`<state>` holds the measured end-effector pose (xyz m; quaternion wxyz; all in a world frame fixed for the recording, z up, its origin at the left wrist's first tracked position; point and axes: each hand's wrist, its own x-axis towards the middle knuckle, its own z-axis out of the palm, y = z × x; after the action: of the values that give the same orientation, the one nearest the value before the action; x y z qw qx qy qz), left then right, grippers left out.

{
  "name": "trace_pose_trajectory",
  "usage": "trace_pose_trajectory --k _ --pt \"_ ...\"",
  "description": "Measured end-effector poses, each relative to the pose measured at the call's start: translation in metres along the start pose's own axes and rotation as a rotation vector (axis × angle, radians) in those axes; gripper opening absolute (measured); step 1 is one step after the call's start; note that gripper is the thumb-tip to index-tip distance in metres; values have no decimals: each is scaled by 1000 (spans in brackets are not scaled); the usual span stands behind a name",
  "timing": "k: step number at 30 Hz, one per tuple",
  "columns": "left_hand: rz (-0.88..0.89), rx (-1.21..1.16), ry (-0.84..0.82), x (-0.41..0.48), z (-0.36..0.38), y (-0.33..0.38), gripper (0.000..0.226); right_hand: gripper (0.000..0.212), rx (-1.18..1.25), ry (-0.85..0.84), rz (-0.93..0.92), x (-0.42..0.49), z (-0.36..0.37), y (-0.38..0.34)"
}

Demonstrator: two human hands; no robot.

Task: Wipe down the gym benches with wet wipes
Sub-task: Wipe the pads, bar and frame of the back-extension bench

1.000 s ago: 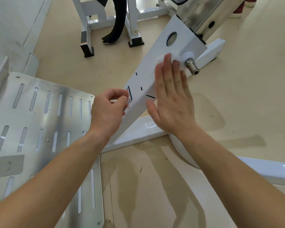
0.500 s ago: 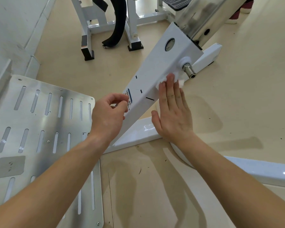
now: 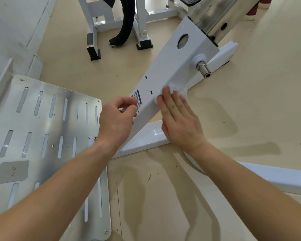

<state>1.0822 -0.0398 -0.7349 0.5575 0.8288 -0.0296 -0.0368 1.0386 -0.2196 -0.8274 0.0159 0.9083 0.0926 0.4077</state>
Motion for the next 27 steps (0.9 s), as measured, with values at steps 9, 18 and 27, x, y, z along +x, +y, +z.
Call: trace_pose_trajectory --k 9,18,27 --pt "10 54 -16 0 3 -13 17 37 30 136 -240 34 -7 17" --pt "383 269 -83 -19 21 -27 17 30 216 -74 130 -53 -16 30" --pt "163 460 -439 -38 52 -75 11 32 313 -354 461 -135 -9 42"
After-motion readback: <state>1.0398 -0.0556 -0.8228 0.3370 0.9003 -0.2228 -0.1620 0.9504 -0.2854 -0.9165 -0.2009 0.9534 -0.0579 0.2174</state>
